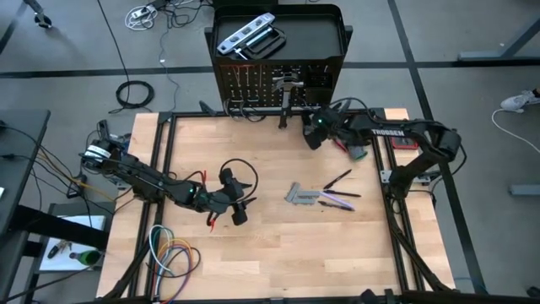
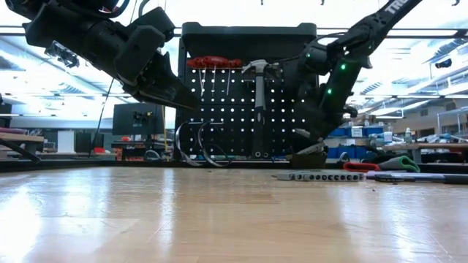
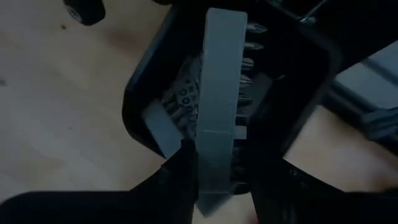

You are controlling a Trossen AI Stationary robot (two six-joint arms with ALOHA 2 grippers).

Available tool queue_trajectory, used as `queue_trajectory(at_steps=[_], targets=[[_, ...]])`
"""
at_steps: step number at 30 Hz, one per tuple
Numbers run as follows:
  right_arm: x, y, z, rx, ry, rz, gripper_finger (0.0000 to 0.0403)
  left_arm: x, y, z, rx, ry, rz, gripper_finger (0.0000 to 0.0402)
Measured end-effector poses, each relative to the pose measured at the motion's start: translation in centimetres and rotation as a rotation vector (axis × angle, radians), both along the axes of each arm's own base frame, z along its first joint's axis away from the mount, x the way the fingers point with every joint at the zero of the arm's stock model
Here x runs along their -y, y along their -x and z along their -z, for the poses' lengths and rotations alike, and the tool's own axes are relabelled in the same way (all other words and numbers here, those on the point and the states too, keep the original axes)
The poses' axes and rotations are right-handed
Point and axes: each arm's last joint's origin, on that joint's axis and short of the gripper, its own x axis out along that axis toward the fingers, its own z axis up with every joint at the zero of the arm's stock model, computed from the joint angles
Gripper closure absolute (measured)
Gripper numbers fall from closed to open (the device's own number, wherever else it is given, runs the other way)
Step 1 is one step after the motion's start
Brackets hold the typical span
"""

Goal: Hang tools onto peg board
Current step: Put the terminal block into the bottom basket of the peg board

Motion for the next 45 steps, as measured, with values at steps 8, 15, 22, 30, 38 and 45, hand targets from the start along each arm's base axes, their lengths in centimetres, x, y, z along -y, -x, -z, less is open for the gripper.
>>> queue_trajectory(at_steps=[8, 15, 22, 30, 38, 45], targets=[[-0.6, 0.1, -0.8, 0.061, -0.05, -0.05, 0.0121, 0.0, 0.0, 0.0, -0.003, -0.001, -0.001, 0.0184], [-3.1, 0.9, -4.5, 0.154, 0.004, -0.115, 0.0122, 0.0, 0.0, 0.0, -0.002, 0.001, -0.003, 0.0184], [-8.5, 0.2, -6.5, 0.245, -0.043, -0.276, 0.0149, 0.0, 0.0, 0.0, -0.001, 0.001, -0.002, 0.0184], [-12.1, -1.1, -3.0, 0.017, -0.128, -0.288, 0.0154, 0.0, 0.0, 0.0, 0.006, 0.006, 0.0, 0.0184], [-10.5, -2.4, 0.5, -0.089, -0.179, -0.189, 0.0155, 0.1, 0.0, 0.0, 0.003, 0.02, 0.017, 0.0184], [-7.4, -1.7, 1.1, -0.059, -0.212, -0.124, 0.0153, 0.1, 0.0, 0.0, 0.0, 0.023, 0.023, 0.0184]])
